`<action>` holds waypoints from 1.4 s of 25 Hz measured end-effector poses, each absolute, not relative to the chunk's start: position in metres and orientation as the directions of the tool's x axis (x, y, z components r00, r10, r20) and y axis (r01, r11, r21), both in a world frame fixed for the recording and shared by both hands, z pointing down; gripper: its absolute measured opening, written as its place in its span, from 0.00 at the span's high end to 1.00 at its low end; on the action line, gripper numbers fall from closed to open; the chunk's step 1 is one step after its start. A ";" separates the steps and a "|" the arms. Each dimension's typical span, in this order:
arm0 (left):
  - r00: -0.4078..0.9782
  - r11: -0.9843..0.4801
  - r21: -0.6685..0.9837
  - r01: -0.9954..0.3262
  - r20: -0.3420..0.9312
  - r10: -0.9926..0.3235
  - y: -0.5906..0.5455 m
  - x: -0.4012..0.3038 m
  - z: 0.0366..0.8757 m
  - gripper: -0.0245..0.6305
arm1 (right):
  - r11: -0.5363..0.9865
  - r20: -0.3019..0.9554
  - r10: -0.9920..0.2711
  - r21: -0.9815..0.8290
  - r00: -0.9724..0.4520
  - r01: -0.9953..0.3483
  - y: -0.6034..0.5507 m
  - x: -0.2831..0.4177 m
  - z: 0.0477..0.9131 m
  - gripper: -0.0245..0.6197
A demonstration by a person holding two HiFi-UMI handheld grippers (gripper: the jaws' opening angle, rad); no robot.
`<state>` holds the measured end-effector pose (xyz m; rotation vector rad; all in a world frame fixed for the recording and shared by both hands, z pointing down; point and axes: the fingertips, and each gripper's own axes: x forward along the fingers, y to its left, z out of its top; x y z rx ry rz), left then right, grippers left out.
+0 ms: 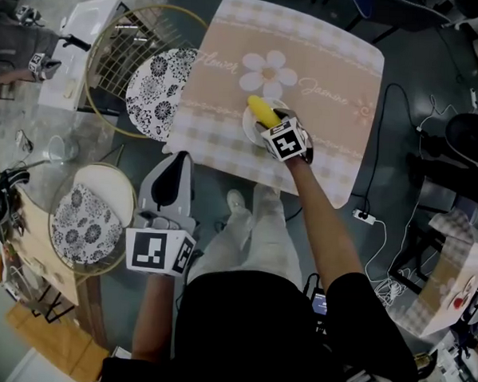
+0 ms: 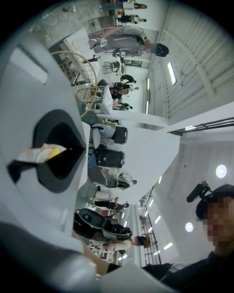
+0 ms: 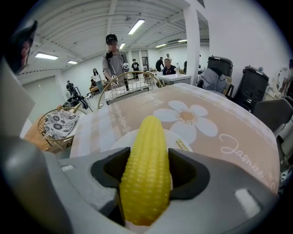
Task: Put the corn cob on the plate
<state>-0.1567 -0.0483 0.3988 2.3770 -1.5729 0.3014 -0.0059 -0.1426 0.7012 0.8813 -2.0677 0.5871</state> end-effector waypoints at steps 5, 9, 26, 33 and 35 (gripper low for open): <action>0.385 -0.367 0.118 -0.923 0.322 -0.865 -0.049 -0.163 0.400 0.95 | 0.627 0.793 -0.417 -0.102 -0.444 -0.772 -0.143 -0.004 0.700 0.56; 0.388 -0.367 0.125 -0.922 0.319 -0.865 -0.049 -0.165 0.401 0.95 | 0.627 0.769 -0.439 -0.108 -0.464 -0.772 -0.149 -0.007 0.693 0.54; 0.421 -0.393 0.155 -0.906 0.245 -0.873 -0.048 -0.167 0.374 0.95 | 0.605 0.667 -0.573 -0.047 -0.476 -0.795 -0.145 -0.002 0.601 0.79; 0.405 -0.377 0.161 -0.912 0.203 -0.892 -0.051 -0.173 0.356 0.95 | 0.607 0.562 -0.642 -0.041 -0.521 -0.793 -0.140 -0.006 0.537 0.91; 0.403 -0.374 0.171 -0.911 0.188 -0.896 -0.052 -0.173 0.351 0.95 | 0.609 0.521 -0.665 -0.035 -0.534 -0.792 -0.139 -0.008 0.514 0.94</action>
